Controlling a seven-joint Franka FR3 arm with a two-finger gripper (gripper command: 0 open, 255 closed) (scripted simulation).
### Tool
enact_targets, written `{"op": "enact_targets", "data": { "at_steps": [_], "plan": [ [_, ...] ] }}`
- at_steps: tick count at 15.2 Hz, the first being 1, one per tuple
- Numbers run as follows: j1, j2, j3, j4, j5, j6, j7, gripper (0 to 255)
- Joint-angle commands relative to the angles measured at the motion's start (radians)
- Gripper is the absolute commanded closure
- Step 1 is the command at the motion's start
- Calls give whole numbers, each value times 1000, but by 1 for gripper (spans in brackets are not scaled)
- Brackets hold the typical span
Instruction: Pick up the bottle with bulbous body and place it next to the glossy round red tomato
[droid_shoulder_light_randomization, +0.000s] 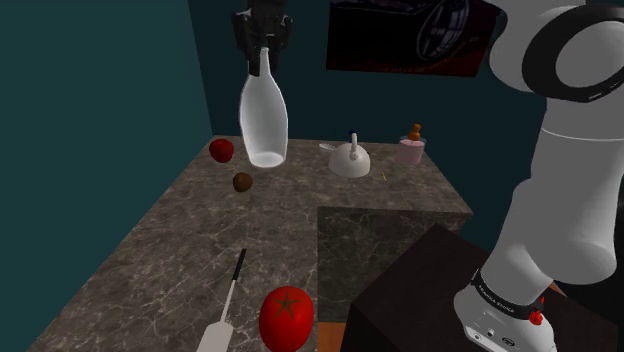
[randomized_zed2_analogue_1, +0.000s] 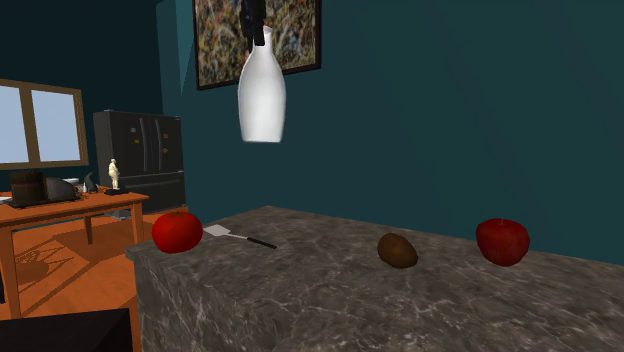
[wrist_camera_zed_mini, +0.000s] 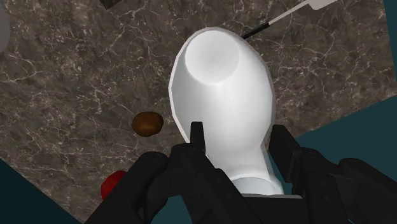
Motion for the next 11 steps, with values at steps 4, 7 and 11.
{"op": "enact_targets", "data": {
  "at_steps": [4, 7, 11],
  "plan": [
    [125, 149, 39, 291, -68, -152, 113, 255],
    [164, 190, 41, 359, -85, -180, 139, 255],
    [119, 78, 48, 115, -50, -47, 143, 255]
  ]
}}
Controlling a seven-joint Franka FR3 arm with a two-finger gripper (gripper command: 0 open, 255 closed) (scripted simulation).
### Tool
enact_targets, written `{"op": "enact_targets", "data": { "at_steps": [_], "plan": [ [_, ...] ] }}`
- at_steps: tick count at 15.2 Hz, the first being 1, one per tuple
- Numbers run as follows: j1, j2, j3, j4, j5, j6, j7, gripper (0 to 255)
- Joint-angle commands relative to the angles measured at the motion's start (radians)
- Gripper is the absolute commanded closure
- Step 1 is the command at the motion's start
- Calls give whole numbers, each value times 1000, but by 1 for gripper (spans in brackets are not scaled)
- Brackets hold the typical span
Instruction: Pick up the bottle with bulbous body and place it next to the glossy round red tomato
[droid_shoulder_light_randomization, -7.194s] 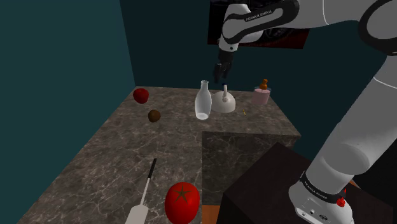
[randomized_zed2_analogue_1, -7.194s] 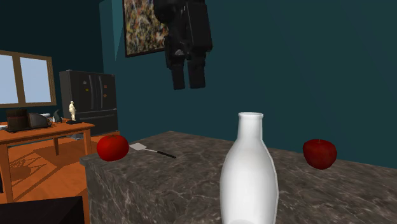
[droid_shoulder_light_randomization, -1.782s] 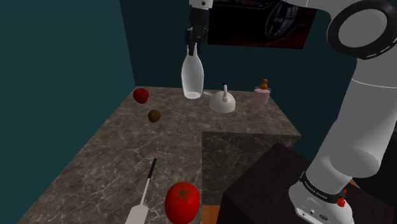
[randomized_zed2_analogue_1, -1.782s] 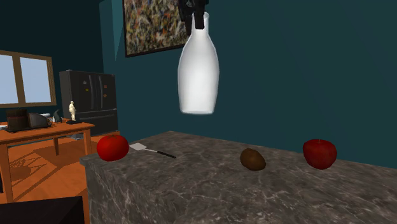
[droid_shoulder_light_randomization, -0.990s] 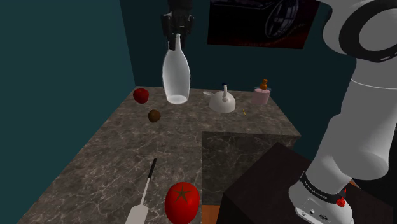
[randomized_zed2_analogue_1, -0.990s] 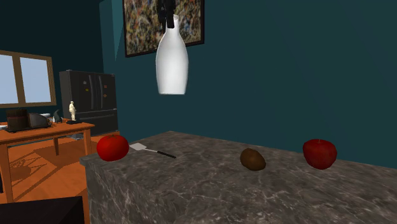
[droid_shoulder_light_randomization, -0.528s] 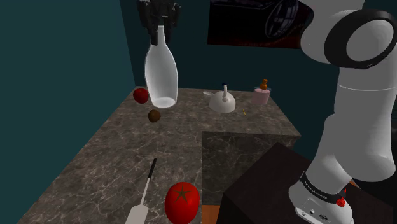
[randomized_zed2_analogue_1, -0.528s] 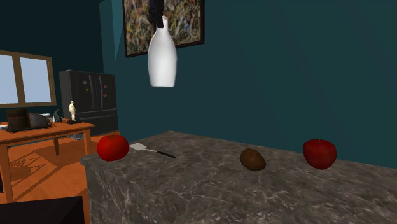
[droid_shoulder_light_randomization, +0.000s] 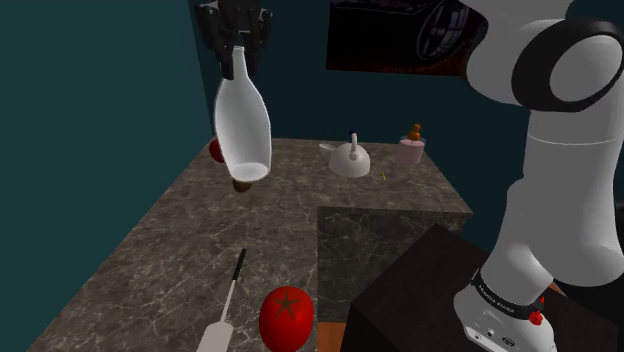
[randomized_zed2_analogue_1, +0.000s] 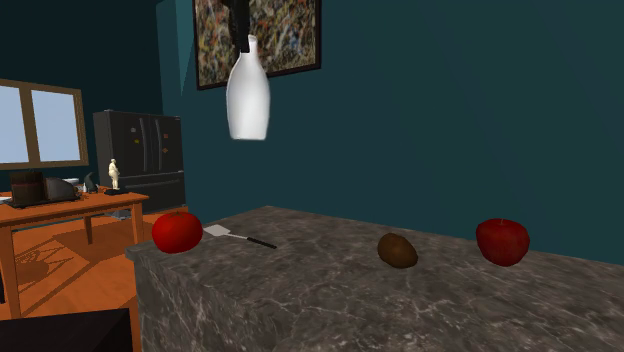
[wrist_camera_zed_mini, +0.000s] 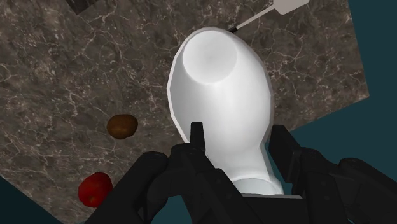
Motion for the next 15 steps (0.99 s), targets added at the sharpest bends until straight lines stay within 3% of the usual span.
{"op": "enact_targets", "data": {
  "at_steps": [1, 15],
  "plan": [
    [-15, -42, 1, -98, 14, 58, 1, 255],
    [-55, -181, -7, -495, 56, 320, -2, 255]
  ]
}}
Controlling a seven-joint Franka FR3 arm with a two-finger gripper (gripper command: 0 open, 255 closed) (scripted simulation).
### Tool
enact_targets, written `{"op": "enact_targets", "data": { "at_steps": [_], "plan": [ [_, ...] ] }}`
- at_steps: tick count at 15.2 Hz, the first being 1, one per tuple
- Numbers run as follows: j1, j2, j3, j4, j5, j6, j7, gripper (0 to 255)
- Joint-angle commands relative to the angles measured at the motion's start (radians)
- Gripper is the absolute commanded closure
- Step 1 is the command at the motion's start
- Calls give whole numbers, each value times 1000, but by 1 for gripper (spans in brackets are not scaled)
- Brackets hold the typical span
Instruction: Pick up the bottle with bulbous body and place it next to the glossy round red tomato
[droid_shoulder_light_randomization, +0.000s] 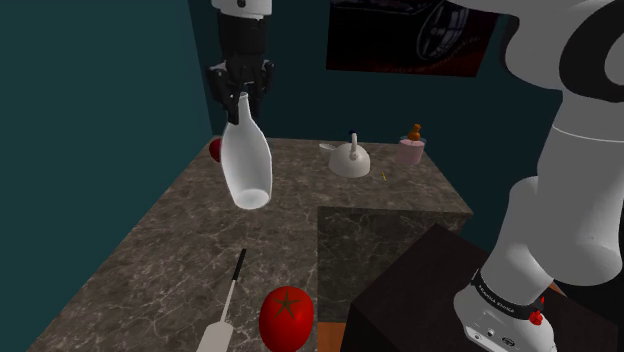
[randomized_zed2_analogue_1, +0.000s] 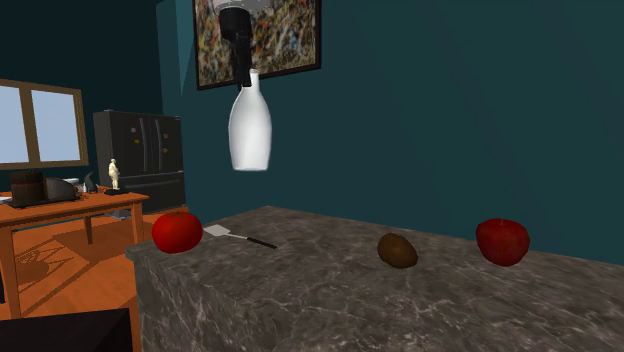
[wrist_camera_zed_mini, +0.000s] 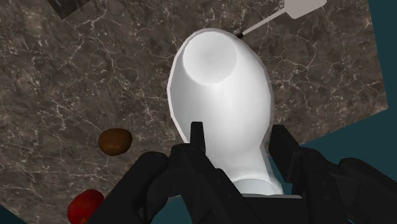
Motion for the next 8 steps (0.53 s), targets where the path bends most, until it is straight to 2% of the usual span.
{"op": "enact_targets", "data": {
  "at_steps": [1, 8],
  "plan": [
    [-2, -15, 0, -49, 4, 35, 2, 255],
    [-8, -43, -3, -181, 11, 140, 3, 255]
  ]
}}
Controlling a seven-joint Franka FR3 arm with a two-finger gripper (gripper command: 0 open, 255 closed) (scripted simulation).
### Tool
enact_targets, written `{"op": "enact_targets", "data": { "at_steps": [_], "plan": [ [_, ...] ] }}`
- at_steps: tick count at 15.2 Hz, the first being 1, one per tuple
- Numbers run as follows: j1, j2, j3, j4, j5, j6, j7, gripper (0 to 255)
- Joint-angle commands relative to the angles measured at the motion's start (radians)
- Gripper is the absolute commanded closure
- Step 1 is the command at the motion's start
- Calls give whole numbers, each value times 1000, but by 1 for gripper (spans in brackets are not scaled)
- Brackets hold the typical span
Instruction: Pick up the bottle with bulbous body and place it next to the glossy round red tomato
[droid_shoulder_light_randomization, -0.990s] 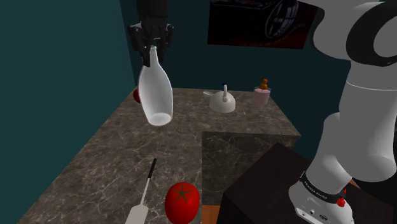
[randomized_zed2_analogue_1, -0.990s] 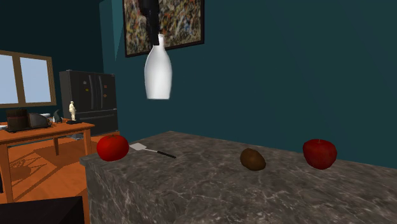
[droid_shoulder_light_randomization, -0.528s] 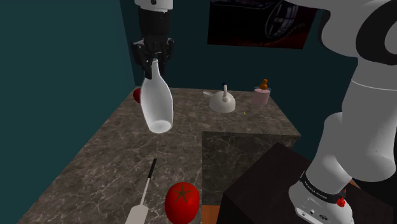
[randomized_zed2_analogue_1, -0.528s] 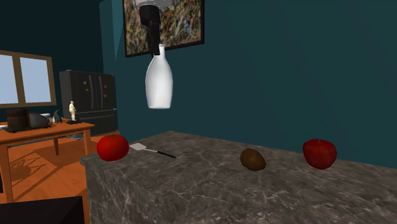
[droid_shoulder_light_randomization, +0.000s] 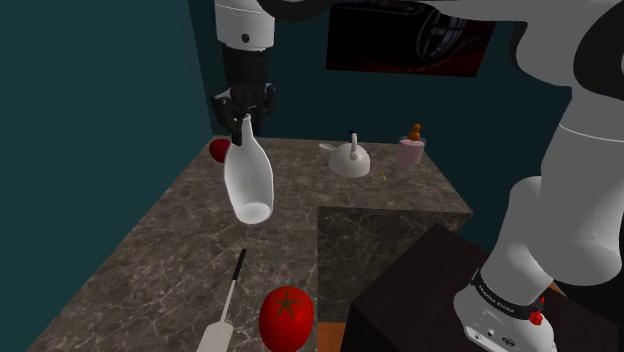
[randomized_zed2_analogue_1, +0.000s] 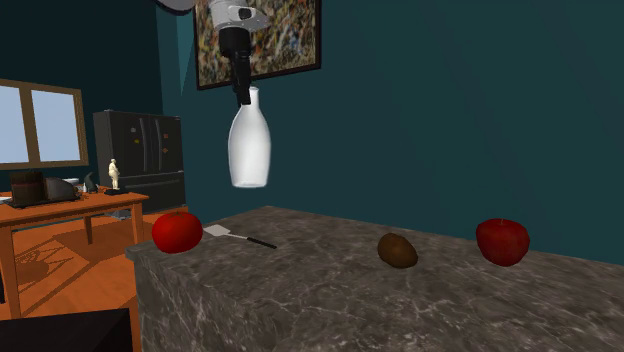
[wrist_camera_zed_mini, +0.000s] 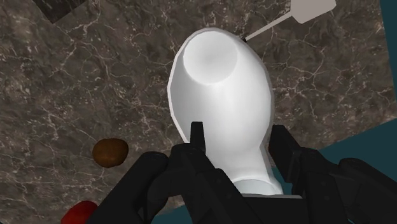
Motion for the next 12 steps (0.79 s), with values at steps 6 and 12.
{"op": "enact_targets", "data": {
  "at_steps": [6, 12],
  "plan": [
    [-4, -11, -2, -109, 2, 99, 2, 255],
    [-5, -13, -3, -192, 1, 181, 6, 255]
  ]
}}
